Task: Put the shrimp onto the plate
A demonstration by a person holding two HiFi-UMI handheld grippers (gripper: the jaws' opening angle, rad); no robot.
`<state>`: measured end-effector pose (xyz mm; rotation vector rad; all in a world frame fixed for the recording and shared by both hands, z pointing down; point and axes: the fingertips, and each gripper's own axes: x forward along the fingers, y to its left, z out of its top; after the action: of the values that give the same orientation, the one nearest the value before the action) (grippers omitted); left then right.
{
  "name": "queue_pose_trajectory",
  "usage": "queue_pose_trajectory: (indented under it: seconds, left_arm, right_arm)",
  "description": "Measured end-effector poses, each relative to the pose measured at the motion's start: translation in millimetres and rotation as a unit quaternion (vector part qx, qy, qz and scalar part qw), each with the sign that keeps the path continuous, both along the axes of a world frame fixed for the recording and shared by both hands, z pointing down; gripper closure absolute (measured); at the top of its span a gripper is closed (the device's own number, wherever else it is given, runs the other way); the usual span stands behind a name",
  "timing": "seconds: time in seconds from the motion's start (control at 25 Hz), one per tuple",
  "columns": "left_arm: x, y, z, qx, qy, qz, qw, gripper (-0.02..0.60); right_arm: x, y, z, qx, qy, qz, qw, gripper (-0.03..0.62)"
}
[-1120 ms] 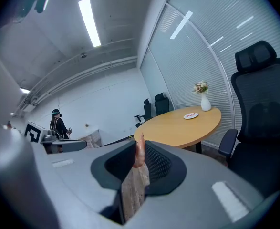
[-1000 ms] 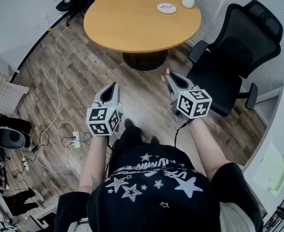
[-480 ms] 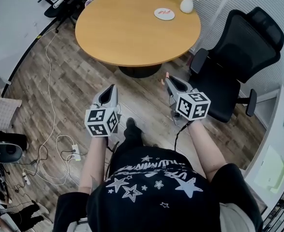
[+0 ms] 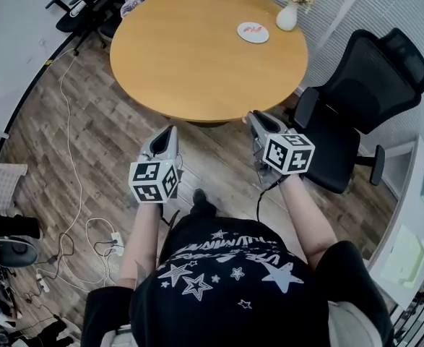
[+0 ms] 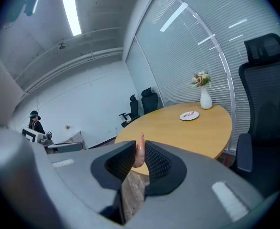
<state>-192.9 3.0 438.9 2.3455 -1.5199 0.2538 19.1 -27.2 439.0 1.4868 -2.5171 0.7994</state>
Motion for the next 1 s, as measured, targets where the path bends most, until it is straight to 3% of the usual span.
queue_pose_trajectory:
  seconds: [0.56, 0.8, 1.0]
  left_arm:
    - [-26, -78, -1, 0.002, 0.006, 0.061, 0.9981, 0.581]
    - [-4, -104, 6, -0.009, 0.009, 0.070, 0.9974, 0.580]
    - [20, -134, 7, -0.012, -0.002, 0.072, 0.9974, 0.580]
  right_arm:
    - [-18, -51, 5, -0.014, 0.013, 0.061, 0.998, 0.532]
    - [17, -72, 8, -0.021, 0.003, 0.091, 0.996, 0.533]
    - [41, -105, 24, -0.040, -0.003, 0.088, 0.995, 0.531]
